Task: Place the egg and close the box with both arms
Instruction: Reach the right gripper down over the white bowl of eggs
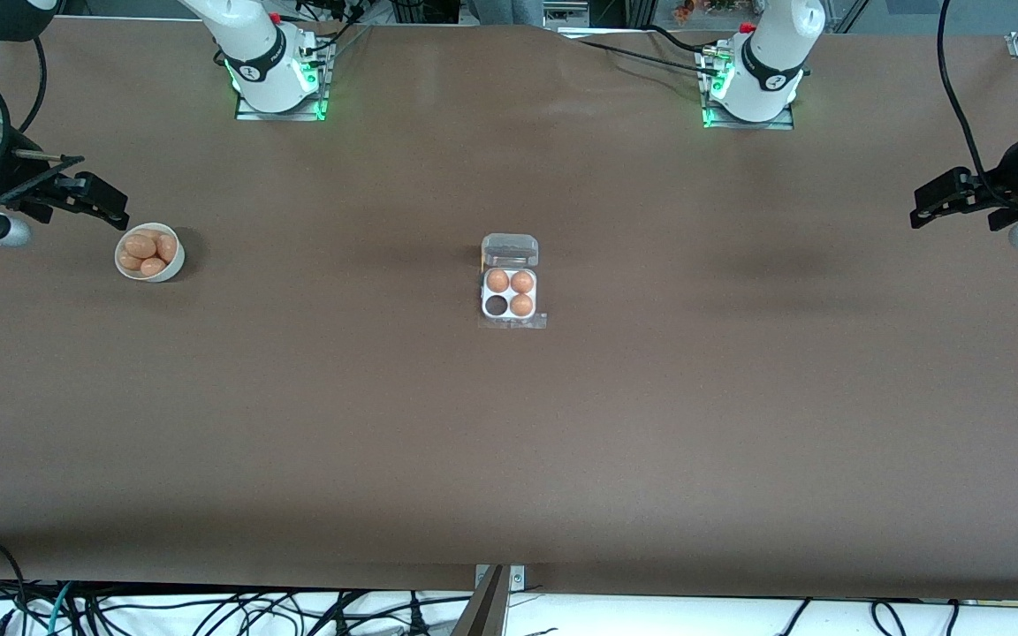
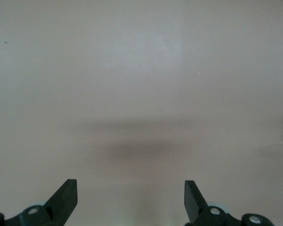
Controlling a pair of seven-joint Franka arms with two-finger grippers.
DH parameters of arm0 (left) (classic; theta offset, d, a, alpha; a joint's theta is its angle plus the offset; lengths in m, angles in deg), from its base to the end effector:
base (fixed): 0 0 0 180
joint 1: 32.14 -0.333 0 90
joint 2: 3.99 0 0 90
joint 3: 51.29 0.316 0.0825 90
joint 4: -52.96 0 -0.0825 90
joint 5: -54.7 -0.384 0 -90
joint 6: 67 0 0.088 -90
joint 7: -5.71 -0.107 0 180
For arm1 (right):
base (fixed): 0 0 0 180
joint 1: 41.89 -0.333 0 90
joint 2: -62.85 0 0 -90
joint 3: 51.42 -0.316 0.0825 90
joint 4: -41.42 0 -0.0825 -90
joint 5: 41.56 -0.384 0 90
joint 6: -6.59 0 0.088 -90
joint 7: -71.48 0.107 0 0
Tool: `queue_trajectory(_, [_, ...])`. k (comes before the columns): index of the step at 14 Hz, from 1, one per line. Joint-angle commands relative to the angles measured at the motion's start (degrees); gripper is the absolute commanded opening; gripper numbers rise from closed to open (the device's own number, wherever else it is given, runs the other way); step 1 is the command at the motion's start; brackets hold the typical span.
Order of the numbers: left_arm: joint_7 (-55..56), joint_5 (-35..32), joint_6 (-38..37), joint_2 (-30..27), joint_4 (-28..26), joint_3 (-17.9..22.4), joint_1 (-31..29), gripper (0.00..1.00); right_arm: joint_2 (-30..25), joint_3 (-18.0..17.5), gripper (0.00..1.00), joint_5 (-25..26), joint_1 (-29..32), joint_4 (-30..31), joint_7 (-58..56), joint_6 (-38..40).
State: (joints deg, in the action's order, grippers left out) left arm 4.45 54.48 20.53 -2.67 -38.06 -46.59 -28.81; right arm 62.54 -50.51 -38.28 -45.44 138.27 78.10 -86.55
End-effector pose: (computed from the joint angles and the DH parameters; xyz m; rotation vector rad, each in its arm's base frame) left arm 0.5553 0.0132 0.5998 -3.1350 -0.0031 0.1317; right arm 0.5529 0.0196 0.5758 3.0773 -0.0995 -0.0840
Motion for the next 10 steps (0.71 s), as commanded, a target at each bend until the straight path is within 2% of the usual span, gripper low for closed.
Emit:
queue_trajectory(1, [-0.5,-0.6,-1.5,0.2,1.2,-0.1,0.0,1.00,3.2,1.0,1.00,-0.1,1.6,-0.5,-4.3,4.1])
queue_trajectory(4, [-0.4,-0.6,-1.7,0.2,1.2,-0.1,0.0,1.00,8.6,7.3,1.00,-0.2,2.7,1.2,-12.0,3.9])
queue_trajectory(5, [-0.4,-0.6,-1.7,0.2,1.3,-0.1,0.0,1.00,9.8,9.2,1.00,-0.2,2.7,3.5,-15.8,1.2])
queue_trajectory(7, [-0.3,-0.6,-1.7,0.1,1.3,-0.2,0.0,1.00,8.8,12.3,1.00,-0.2,2.8,11.7,-19.2,-7.7])
queue_trajectory(10, [-0.3,-0.6,-1.7,0.1,1.3,-0.1,0.0,1.00,4.8,14.0,1.00,0.1,2.8,23.3,-21.7,-18.9])
